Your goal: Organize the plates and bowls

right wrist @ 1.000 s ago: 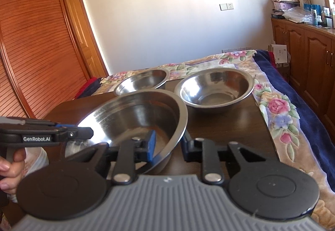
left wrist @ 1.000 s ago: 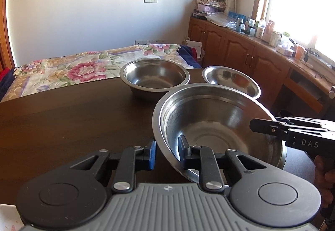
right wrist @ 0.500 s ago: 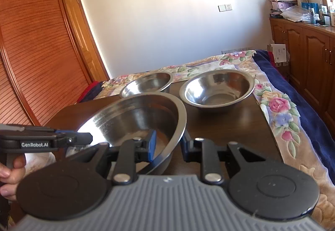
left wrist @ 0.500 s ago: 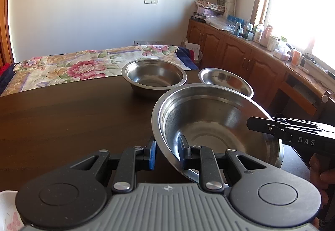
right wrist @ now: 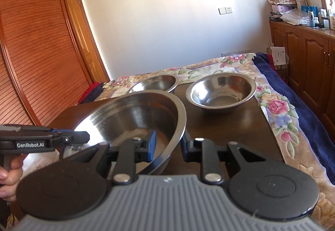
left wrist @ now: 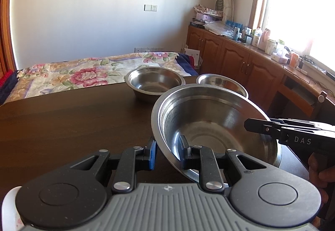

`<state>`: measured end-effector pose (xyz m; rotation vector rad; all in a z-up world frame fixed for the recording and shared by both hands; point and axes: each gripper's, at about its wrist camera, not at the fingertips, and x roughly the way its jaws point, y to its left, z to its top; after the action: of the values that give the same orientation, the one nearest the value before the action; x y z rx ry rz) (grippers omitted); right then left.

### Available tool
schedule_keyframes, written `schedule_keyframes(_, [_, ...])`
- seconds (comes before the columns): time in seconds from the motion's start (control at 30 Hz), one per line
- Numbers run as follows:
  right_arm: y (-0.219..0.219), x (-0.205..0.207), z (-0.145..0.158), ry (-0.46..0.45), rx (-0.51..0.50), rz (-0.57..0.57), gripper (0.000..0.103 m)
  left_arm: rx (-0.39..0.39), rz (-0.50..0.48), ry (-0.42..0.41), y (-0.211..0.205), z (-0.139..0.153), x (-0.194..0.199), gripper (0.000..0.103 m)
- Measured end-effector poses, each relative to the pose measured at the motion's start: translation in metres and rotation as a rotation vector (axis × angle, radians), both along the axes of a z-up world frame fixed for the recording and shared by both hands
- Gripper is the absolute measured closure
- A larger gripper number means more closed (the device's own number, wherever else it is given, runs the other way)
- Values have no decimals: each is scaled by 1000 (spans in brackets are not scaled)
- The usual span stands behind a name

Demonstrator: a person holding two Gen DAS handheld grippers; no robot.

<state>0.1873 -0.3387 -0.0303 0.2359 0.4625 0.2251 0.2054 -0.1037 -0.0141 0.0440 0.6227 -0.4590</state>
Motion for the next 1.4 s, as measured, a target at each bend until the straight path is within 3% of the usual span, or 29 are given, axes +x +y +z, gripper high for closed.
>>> schedule_keyframes(0.6, [26,-14,12,-21,-3,24,76,-8,31,-40,31,10,-32,79])
schedule_keyframes(1.4, [120,-10,17,5,-5,204,76,2,212,-51,125,14,-66,79])
